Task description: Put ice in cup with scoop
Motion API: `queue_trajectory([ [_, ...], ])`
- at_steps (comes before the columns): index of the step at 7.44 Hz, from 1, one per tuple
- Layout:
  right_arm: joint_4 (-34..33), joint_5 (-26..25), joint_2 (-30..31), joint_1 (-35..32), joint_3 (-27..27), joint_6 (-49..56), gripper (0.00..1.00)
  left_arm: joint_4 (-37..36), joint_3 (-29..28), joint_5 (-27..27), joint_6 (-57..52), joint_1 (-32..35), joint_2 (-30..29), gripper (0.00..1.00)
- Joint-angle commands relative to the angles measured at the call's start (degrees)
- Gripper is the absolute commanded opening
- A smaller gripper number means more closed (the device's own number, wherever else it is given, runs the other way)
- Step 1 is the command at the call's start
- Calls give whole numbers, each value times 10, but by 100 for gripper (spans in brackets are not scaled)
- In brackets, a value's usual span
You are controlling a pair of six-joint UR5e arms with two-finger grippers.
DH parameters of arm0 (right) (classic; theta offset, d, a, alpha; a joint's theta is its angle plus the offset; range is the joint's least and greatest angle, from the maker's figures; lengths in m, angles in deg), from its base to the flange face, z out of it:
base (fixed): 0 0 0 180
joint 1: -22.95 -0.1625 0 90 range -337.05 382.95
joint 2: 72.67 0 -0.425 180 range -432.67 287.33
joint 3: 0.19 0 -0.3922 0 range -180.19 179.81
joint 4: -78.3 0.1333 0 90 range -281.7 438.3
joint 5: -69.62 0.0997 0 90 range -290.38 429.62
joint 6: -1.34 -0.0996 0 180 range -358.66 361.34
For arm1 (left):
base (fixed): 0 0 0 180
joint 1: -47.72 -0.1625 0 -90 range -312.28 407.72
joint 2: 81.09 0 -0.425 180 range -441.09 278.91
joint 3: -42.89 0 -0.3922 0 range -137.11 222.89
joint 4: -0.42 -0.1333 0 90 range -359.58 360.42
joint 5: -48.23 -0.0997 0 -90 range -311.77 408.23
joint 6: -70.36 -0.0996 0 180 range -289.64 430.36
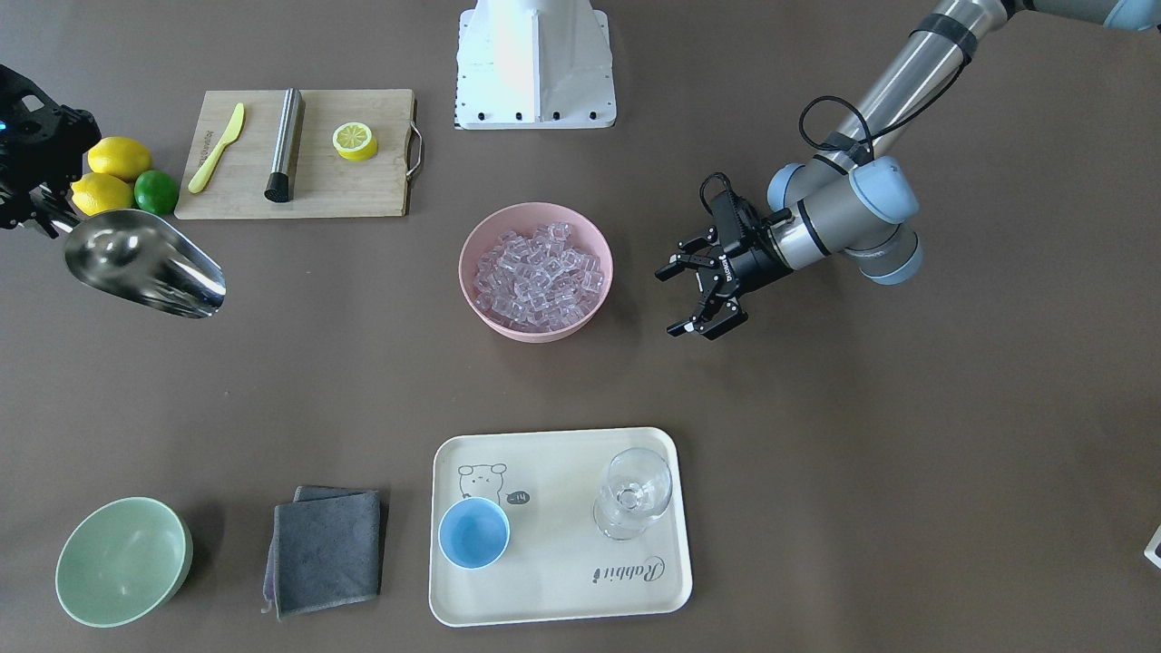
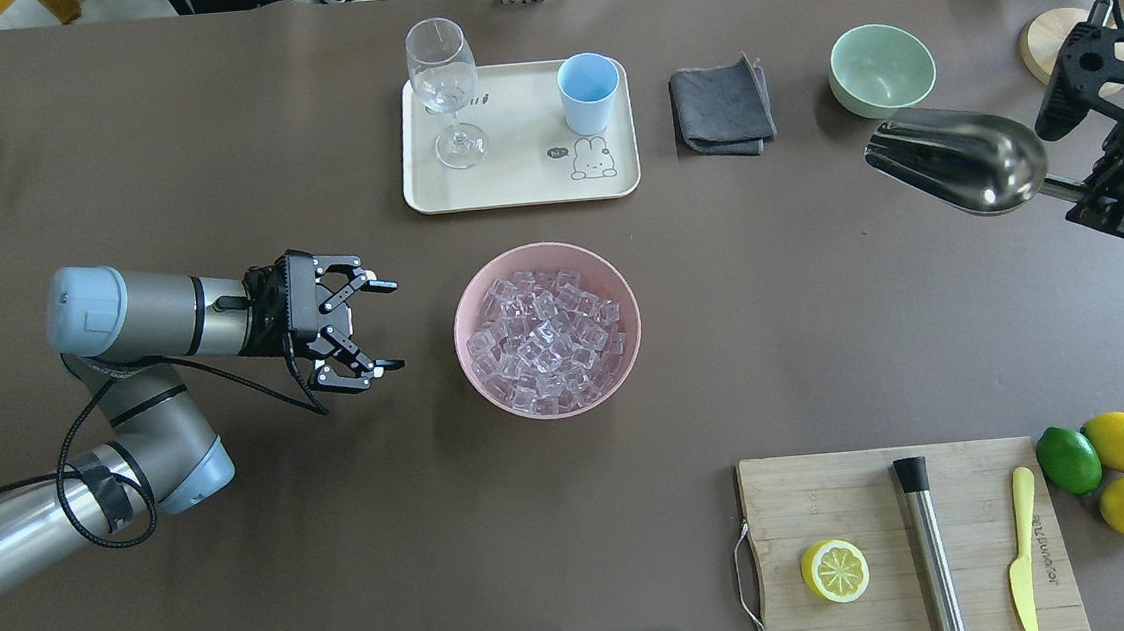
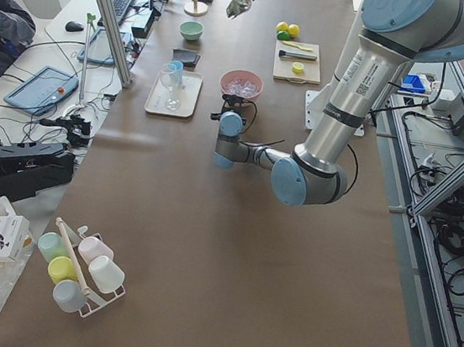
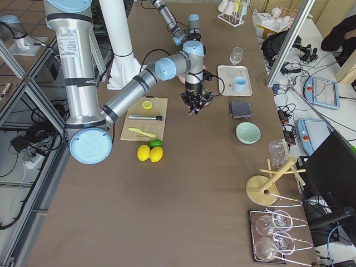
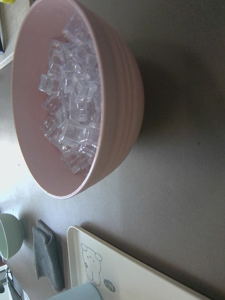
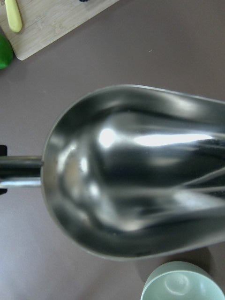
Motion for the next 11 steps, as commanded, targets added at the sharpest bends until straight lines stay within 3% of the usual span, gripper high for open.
queue_trajectory([
  [1,-81,-44,-51,39,11,75,0,33,-22,-1,1,-9,-17,98],
  [3,-153,-78,-104,70,10,99,0,33,-21,-2,9,-13,-20,98],
  [8,-246,-93,-208,128,-26,128,0,9,-22,-2,48,-32,-37,98],
  [11,-384,-94,-374,142,-156,140,0,-5,-22,-2,62,-49,-51,98],
])
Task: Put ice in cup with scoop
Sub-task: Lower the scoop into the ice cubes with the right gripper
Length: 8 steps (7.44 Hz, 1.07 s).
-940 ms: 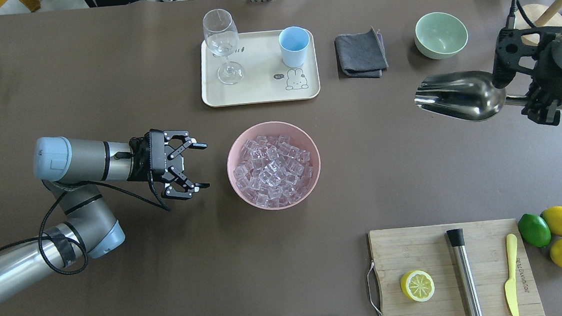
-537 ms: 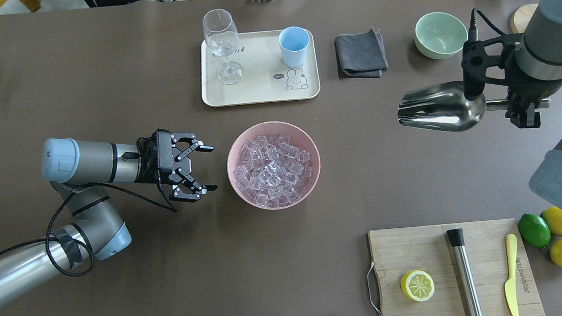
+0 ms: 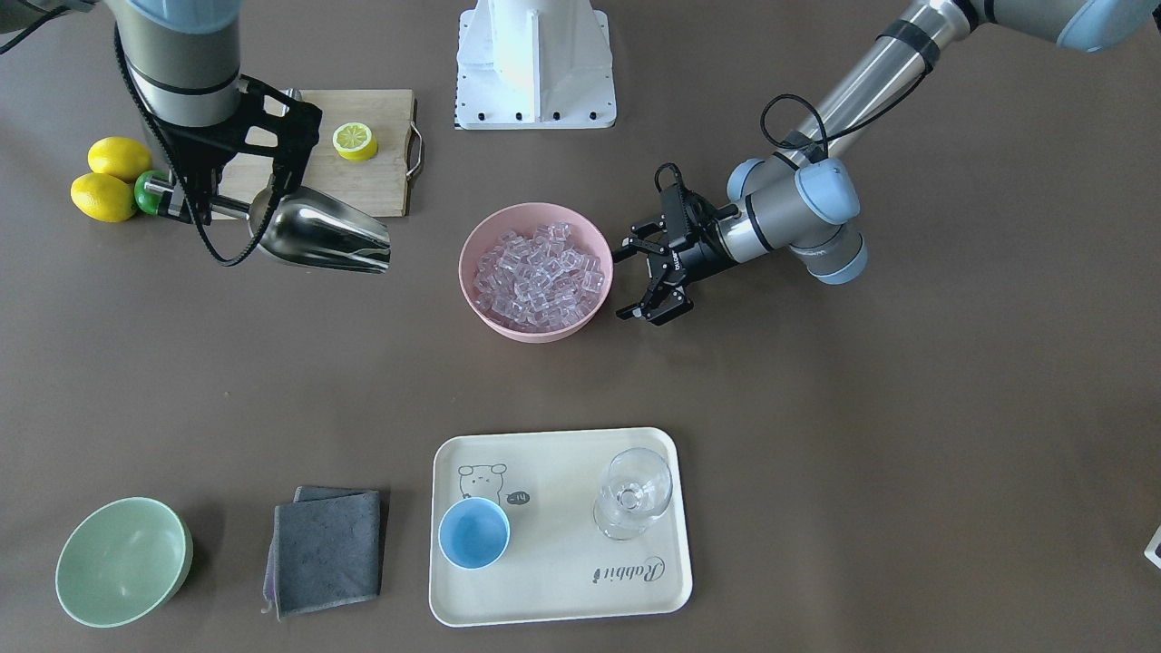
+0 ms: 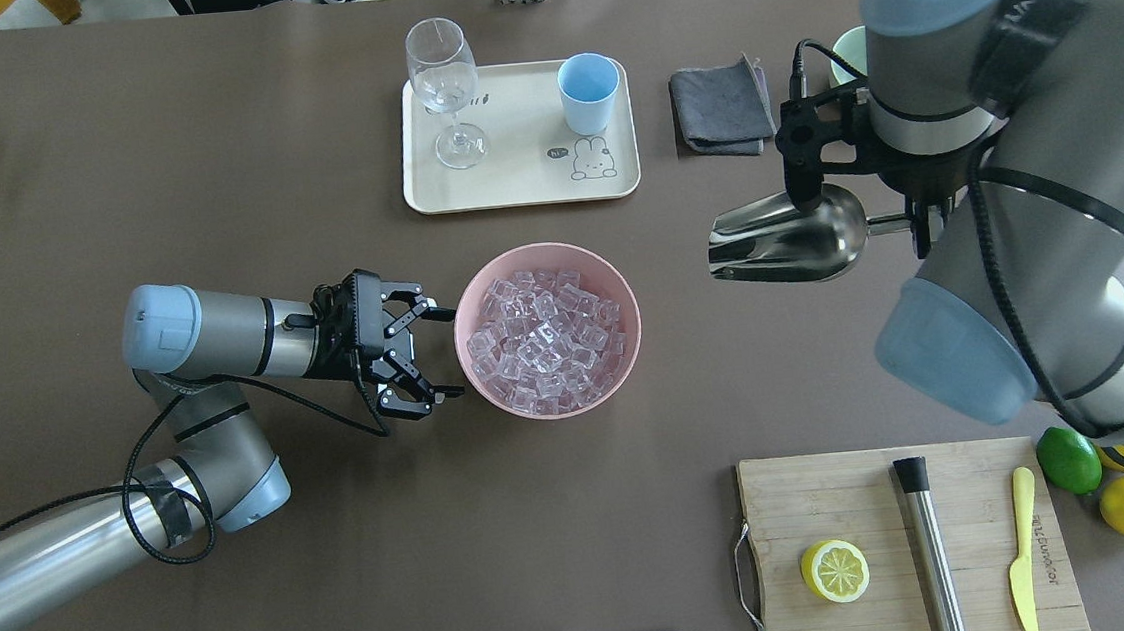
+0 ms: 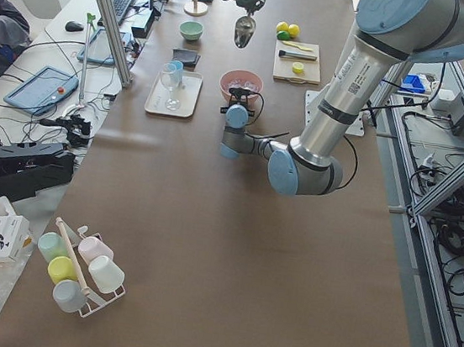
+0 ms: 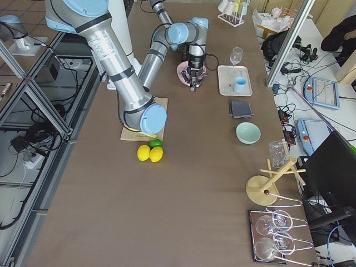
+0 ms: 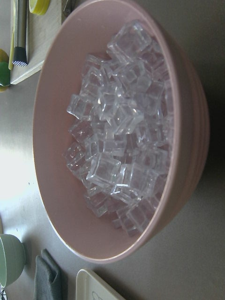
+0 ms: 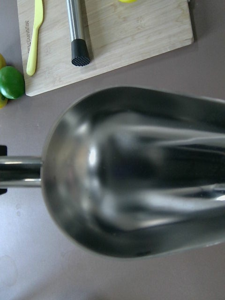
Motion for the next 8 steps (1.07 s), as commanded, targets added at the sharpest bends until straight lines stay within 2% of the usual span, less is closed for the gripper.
queue_trajectory([
  [1,-103,-14,-122,11,-108,17,0,-8,0,-2,6,-12,-10,98],
  [3,-127,-39,-175,24,-169,35,0,-16,0,-1,6,-14,-12,98],
  [4,-141,-61,-191,45,-179,33,0,-16,0,0,15,-15,-12,98],
  [6,-156,-75,-219,70,-208,31,0,-21,0,0,18,-18,-18,98],
  [8,-161,-87,-222,99,-213,8,0,-30,0,-1,25,-17,-20,98],
])
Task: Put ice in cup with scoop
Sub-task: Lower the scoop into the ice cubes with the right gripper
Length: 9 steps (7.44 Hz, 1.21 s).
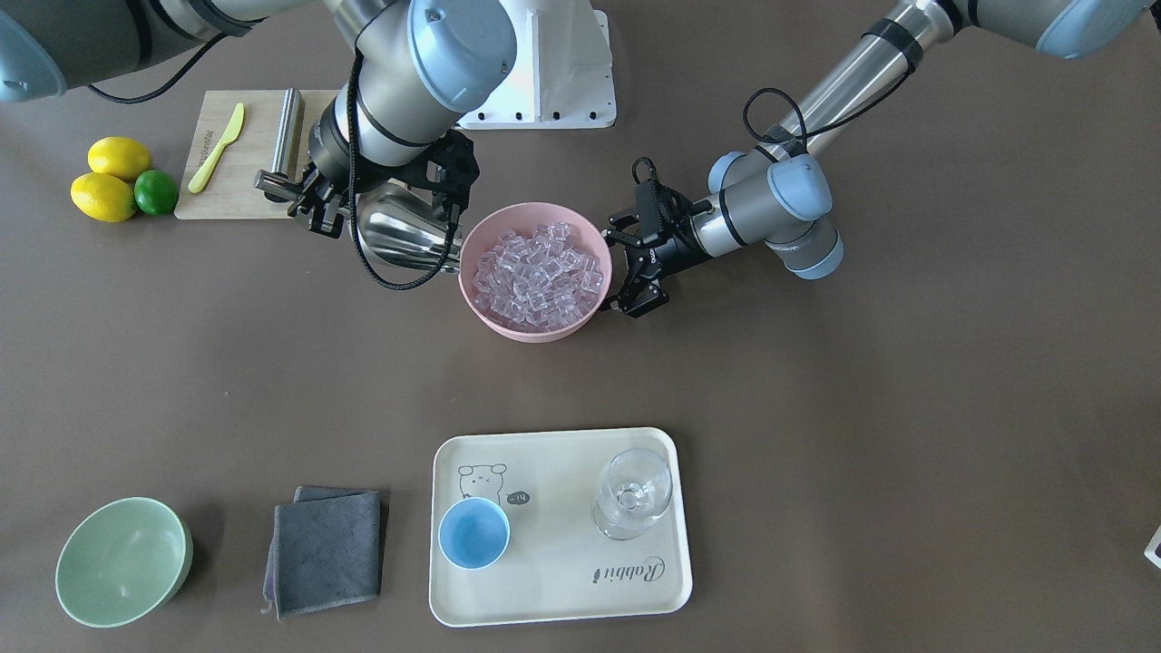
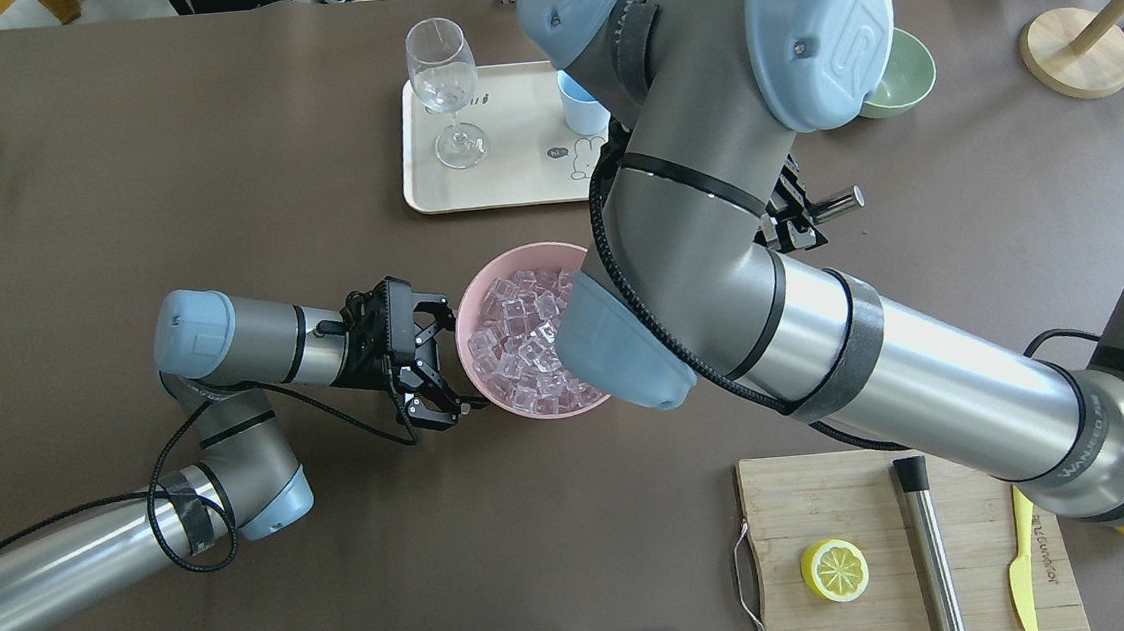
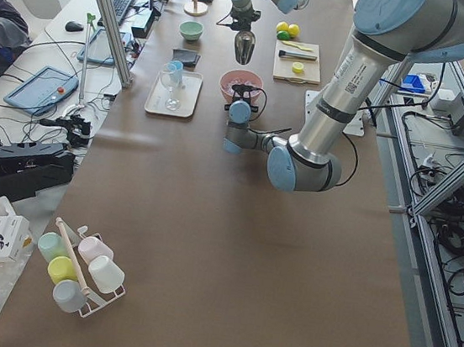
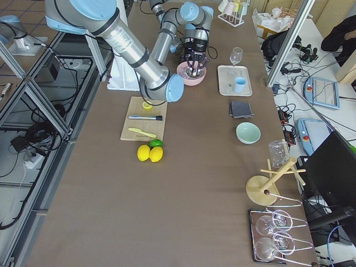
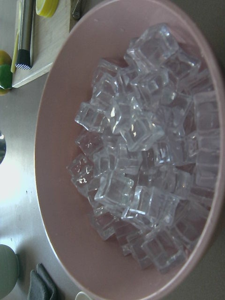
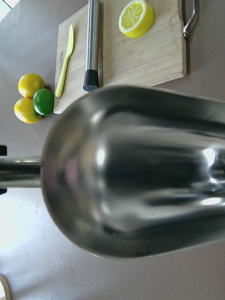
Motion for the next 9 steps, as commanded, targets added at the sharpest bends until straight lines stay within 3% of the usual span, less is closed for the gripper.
queue_trajectory([
  [1,-6,-12,-6,36,-16,-38,0,-9,0,-3,19,1,-3,98],
  [9,19,-24,-41,59,-103,-85,0,-15,0,-9,20,3,-6,98],
])
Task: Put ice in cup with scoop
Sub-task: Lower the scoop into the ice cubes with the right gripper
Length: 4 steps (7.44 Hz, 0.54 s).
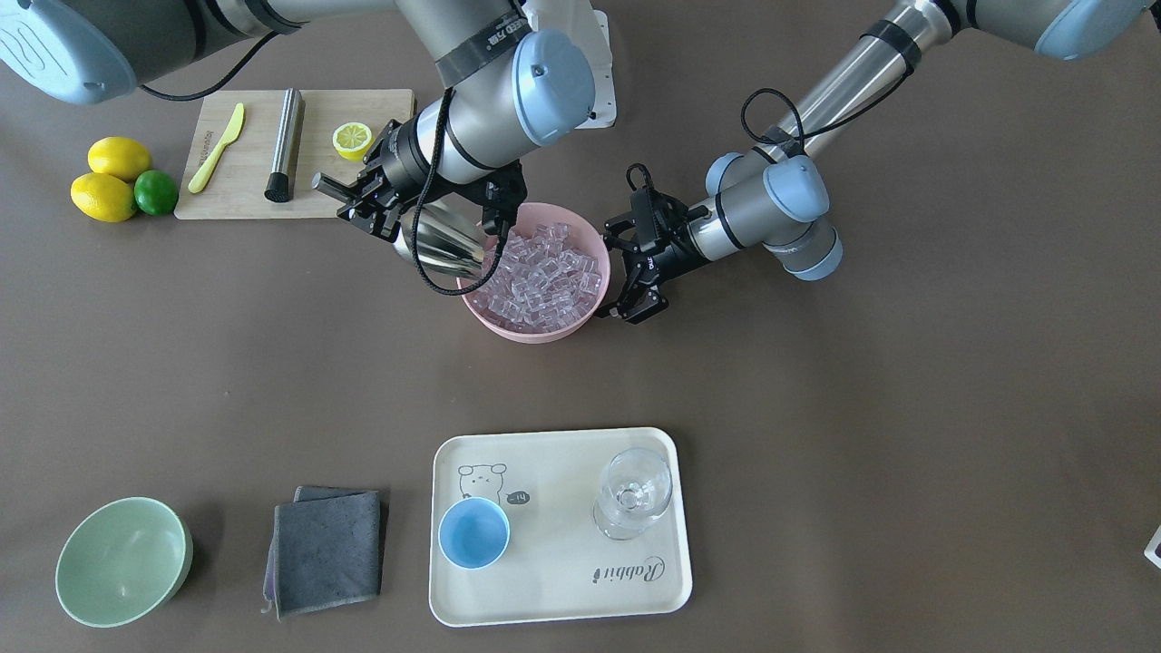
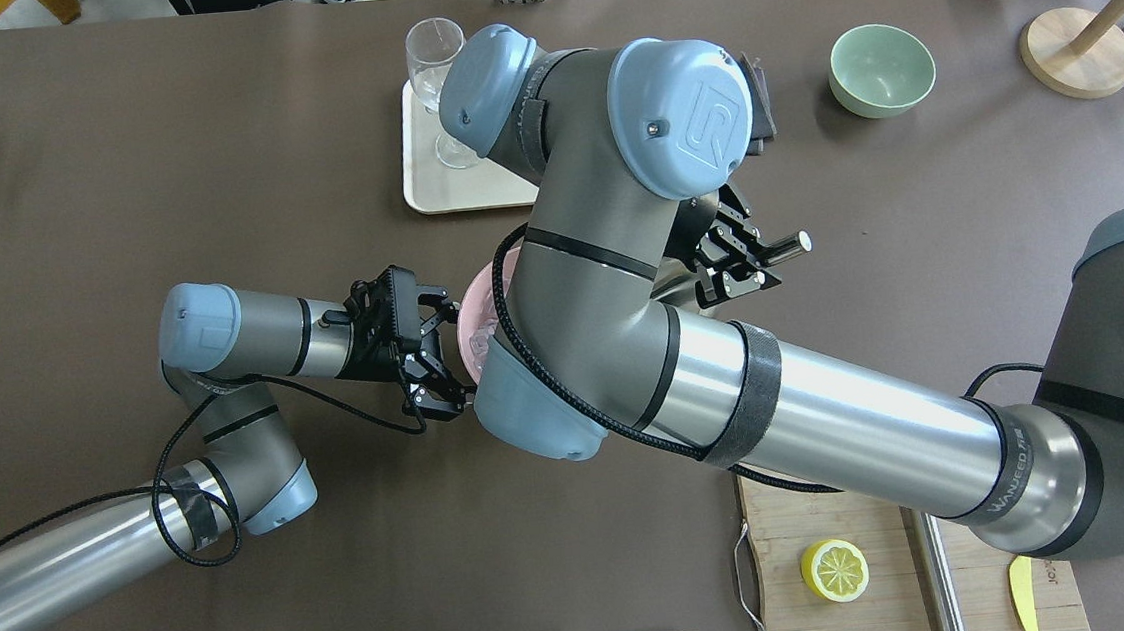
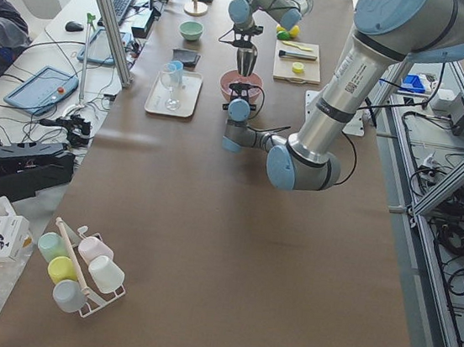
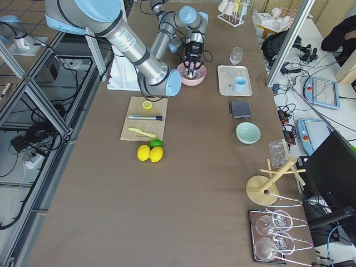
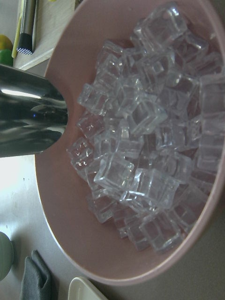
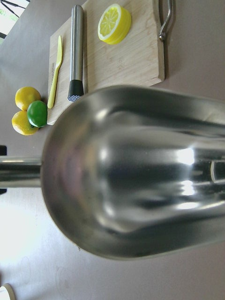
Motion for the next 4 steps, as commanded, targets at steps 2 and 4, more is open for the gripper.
queue_trajectory([
  [2,18,1,-7,10,-20,-19,0,-1,0,-3,0,0,-1,98],
  [4,47,3,-4,17,-26,-40,0,-1,0,-4,-1,0,-1,98],
])
